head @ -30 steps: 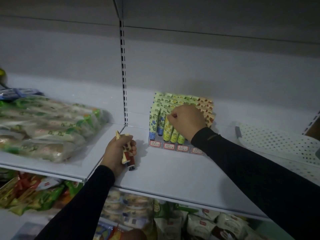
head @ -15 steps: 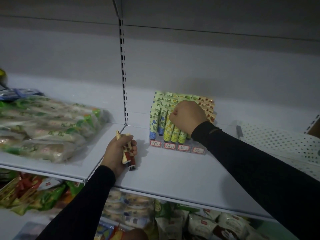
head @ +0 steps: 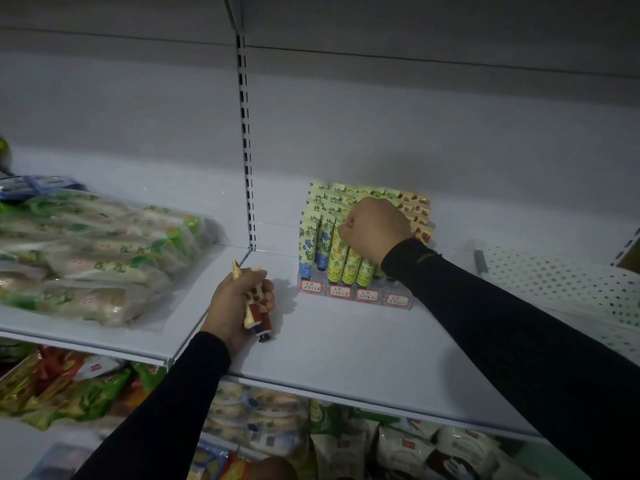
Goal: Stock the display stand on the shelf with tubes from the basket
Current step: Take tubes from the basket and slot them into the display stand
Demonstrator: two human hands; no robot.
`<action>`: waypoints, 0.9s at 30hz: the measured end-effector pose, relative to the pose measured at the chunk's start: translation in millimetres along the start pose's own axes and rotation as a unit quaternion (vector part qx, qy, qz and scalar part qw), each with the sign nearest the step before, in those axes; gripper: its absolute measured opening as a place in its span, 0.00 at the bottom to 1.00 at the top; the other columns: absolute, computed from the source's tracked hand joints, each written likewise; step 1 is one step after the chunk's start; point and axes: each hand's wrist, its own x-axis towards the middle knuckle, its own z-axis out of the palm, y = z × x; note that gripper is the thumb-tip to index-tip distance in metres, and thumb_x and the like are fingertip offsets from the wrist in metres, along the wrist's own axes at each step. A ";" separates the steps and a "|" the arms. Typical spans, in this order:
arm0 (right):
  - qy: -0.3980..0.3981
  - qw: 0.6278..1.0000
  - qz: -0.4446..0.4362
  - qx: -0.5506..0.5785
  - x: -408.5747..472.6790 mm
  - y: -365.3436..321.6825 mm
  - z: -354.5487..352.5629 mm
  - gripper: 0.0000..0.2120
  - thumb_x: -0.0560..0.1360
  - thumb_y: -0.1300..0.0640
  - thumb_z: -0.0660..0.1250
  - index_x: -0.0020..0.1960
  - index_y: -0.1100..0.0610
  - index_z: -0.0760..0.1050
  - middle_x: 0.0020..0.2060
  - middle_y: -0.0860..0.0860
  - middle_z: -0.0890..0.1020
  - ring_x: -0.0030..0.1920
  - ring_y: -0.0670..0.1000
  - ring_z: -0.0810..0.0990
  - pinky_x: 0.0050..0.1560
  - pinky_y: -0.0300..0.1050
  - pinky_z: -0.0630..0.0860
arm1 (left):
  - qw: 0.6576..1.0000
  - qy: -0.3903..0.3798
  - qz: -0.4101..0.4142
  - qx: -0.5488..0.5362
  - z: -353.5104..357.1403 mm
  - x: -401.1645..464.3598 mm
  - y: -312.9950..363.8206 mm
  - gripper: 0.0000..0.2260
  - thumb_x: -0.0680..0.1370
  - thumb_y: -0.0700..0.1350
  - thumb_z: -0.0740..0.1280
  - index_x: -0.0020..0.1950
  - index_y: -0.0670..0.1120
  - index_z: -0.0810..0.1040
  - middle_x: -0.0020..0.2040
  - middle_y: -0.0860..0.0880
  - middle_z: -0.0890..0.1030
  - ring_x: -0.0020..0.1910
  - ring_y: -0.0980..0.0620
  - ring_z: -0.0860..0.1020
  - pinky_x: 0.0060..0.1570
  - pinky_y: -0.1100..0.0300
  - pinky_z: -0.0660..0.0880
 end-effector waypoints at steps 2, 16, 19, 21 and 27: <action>-0.004 1.000 0.000 0.001 0.2 0.4 -0.2 0.21 0.76 0.56 0.63 0.26 0.55 0.62 0.23 0.49 0.63 0.23 0.49 0.62 0.27 0.40 0.63 | 1.000 -0.001 0.000 0.000 -0.2 0.2 -0.1 0.03 0.77 0.37 0.65 0.45 0.43 0.72 0.34 0.43 0.77 0.28 0.49 0.74 0.25 0.60 0.73; -0.002 1.000 -0.002 -0.010 -0.8 -1.5 -3.6 0.18 0.76 0.54 0.65 0.28 0.56 0.69 0.25 0.51 0.71 0.26 0.52 0.71 0.33 0.43 0.75 | 1.000 0.010 -0.008 -0.001 3.5 -4.6 2.7 0.03 0.77 0.36 0.65 0.45 0.43 0.72 0.34 0.43 0.77 0.27 0.49 0.74 0.25 0.61 0.73; 0.000 1.000 -0.011 0.021 0.3 1.2 -4.8 0.16 0.75 0.51 0.67 0.32 0.60 0.76 0.30 0.56 0.79 0.31 0.55 0.78 0.37 0.45 0.77 | 1.000 0.012 -0.009 0.002 3.7 -4.9 3.6 0.03 0.77 0.37 0.65 0.45 0.43 0.72 0.34 0.43 0.77 0.27 0.50 0.74 0.25 0.61 0.73; 0.009 0.999 -0.018 0.030 1.8 4.6 -4.8 0.17 0.75 0.51 0.66 0.30 0.57 0.72 0.27 0.54 0.73 0.28 0.53 0.71 0.33 0.43 0.73 | 1.000 0.012 -0.010 0.004 4.0 -5.4 4.2 0.03 0.77 0.37 0.65 0.45 0.43 0.72 0.34 0.44 0.77 0.27 0.50 0.74 0.25 0.61 0.73; 0.034 0.997 -0.023 0.062 0.8 9.7 -2.7 0.20 0.76 0.49 0.65 0.28 0.55 0.69 0.25 0.53 0.69 0.26 0.52 0.67 0.41 0.50 0.80 | 1.000 0.016 -0.007 0.002 4.6 -6.1 4.9 0.03 0.77 0.36 0.65 0.45 0.43 0.72 0.34 0.43 0.77 0.27 0.49 0.74 0.25 0.61 0.73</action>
